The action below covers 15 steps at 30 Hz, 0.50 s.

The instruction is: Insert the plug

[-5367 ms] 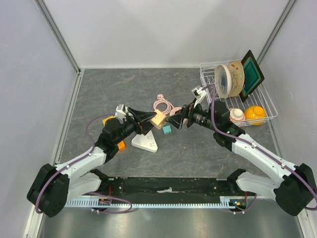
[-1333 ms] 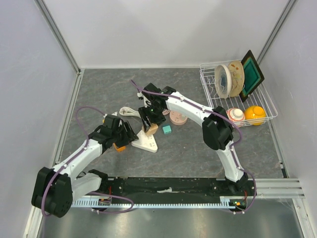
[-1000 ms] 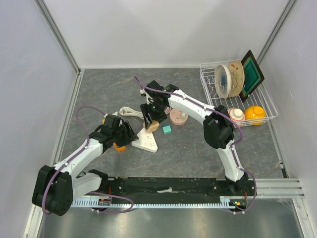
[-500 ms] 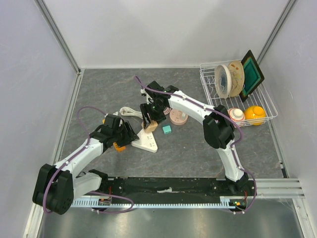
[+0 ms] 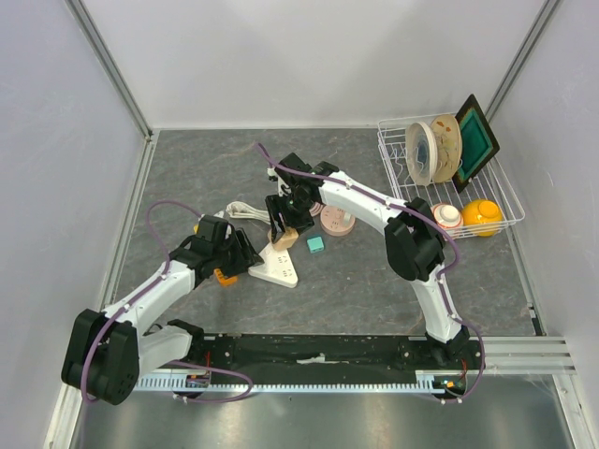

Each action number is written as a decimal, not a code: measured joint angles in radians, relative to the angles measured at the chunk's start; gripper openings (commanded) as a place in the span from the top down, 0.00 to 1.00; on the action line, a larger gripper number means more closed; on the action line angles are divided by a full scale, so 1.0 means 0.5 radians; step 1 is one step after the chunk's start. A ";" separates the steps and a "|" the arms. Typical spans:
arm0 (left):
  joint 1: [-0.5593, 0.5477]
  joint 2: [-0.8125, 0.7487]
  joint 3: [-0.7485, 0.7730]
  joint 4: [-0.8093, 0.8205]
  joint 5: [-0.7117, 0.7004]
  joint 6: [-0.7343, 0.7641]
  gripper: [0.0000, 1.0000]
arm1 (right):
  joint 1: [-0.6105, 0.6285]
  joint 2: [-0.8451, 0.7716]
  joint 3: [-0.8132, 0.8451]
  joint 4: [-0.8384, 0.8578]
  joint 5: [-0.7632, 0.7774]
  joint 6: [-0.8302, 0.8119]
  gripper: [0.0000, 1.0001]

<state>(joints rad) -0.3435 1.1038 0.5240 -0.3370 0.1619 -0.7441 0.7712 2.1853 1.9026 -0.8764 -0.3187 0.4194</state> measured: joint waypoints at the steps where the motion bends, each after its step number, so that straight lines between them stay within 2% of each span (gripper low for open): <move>1: 0.000 0.000 0.000 0.001 0.001 -0.001 0.38 | 0.000 -0.002 -0.002 0.000 0.002 0.001 1.00; 15: 0.001 0.000 -0.005 0.002 0.011 -0.002 0.40 | 0.016 -0.023 -0.024 -0.002 0.052 0.027 1.00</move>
<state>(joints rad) -0.3431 1.1038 0.5213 -0.3363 0.1673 -0.7448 0.7792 2.1738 1.8908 -0.8772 -0.2928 0.4328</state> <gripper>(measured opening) 0.602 0.665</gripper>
